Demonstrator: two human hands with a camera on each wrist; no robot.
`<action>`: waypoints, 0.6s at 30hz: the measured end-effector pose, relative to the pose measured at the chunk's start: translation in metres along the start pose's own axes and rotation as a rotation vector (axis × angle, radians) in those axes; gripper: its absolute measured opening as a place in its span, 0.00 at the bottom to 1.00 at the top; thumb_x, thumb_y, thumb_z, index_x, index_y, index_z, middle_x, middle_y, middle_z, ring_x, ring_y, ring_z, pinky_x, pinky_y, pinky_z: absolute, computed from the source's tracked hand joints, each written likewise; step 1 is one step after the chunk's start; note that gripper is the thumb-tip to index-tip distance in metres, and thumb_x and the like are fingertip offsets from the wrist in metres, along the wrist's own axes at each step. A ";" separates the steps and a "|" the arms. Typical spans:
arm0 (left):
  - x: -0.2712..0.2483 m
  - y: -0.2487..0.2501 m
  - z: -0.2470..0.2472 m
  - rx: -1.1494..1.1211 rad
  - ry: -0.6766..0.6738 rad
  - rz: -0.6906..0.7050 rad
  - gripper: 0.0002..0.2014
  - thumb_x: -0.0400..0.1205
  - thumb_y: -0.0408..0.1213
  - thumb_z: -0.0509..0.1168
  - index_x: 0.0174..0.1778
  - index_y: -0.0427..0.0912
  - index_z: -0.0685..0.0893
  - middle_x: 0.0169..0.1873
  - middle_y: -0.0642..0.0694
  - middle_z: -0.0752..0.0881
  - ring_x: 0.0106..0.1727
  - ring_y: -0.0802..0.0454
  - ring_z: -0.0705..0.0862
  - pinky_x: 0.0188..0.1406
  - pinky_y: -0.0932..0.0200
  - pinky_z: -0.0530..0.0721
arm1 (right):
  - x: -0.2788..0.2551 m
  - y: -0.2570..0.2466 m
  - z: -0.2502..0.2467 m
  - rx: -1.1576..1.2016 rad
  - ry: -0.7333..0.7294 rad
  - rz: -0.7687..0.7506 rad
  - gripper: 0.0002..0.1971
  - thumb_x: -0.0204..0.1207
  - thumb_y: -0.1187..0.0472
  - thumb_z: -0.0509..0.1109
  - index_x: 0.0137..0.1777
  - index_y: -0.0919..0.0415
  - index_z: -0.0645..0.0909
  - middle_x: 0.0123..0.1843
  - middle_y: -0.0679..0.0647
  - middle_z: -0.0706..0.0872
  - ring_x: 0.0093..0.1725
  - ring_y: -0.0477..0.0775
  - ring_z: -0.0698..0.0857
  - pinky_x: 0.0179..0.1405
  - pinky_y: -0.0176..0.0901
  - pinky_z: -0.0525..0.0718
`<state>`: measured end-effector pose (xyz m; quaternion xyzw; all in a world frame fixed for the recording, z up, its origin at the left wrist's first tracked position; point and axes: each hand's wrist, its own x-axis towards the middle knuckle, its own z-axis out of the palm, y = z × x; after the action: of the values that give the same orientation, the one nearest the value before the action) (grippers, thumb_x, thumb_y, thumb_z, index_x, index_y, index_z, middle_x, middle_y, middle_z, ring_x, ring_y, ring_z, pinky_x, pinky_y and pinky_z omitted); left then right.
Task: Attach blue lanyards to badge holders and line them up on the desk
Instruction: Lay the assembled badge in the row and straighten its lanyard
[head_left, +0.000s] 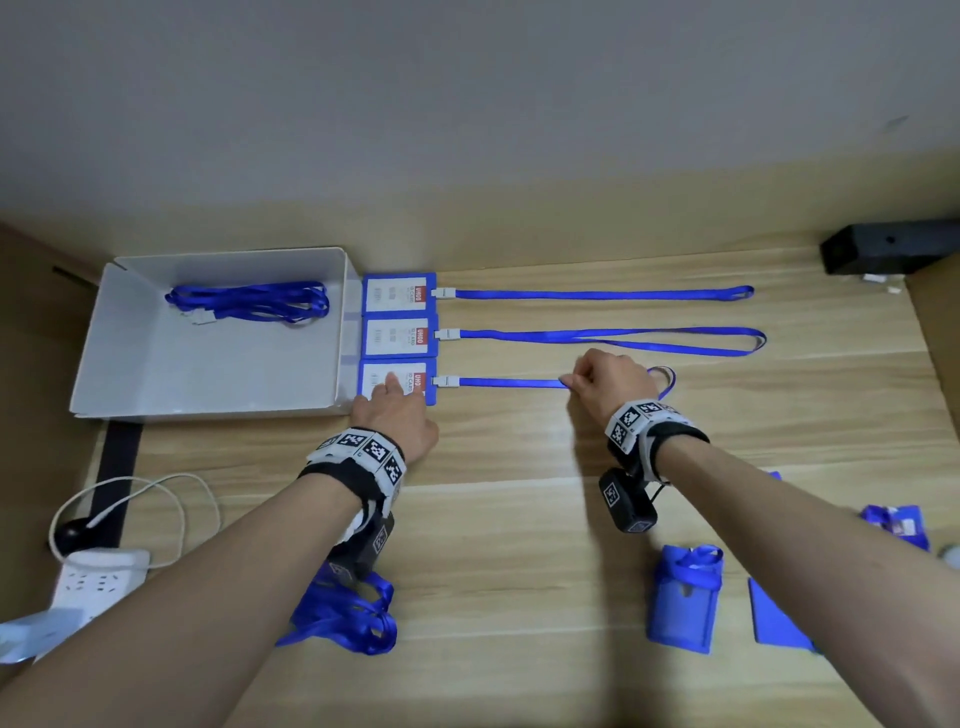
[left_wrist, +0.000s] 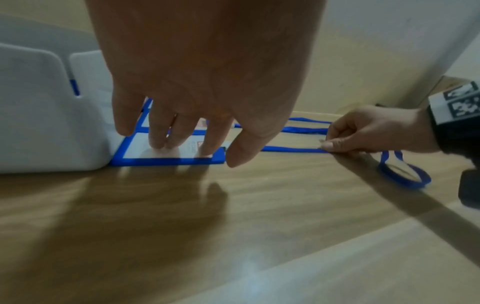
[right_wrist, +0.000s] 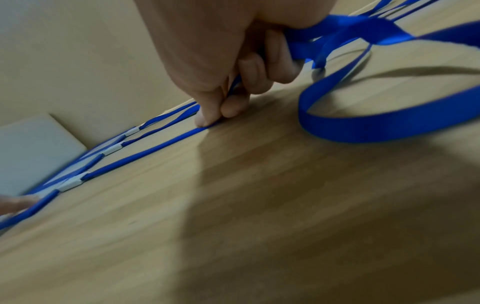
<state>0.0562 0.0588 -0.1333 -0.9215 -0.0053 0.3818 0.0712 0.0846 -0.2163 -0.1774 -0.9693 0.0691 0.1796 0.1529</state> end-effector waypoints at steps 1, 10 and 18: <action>-0.001 0.004 -0.004 0.001 0.023 -0.017 0.25 0.82 0.48 0.54 0.75 0.45 0.73 0.77 0.36 0.68 0.74 0.39 0.70 0.69 0.41 0.69 | 0.000 -0.001 -0.001 -0.003 -0.005 -0.005 0.16 0.80 0.39 0.66 0.48 0.52 0.82 0.46 0.51 0.88 0.49 0.60 0.85 0.42 0.47 0.66; -0.002 0.111 0.015 -0.056 0.275 0.328 0.36 0.86 0.51 0.48 0.86 0.39 0.42 0.86 0.41 0.38 0.87 0.46 0.39 0.85 0.44 0.46 | 0.004 0.004 0.005 0.009 -0.015 -0.057 0.15 0.81 0.40 0.65 0.48 0.53 0.80 0.46 0.53 0.88 0.48 0.61 0.85 0.41 0.47 0.73; 0.017 0.126 0.045 -0.016 0.248 0.338 0.40 0.85 0.62 0.40 0.85 0.40 0.35 0.84 0.44 0.31 0.85 0.49 0.32 0.85 0.47 0.39 | 0.007 0.043 -0.002 0.049 -0.026 -0.140 0.13 0.81 0.41 0.64 0.48 0.51 0.78 0.44 0.52 0.89 0.48 0.60 0.85 0.40 0.48 0.76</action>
<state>0.0311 -0.0590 -0.1931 -0.9497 0.1554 0.2720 -0.0010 0.0837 -0.2585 -0.1897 -0.9654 0.0037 0.1792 0.1894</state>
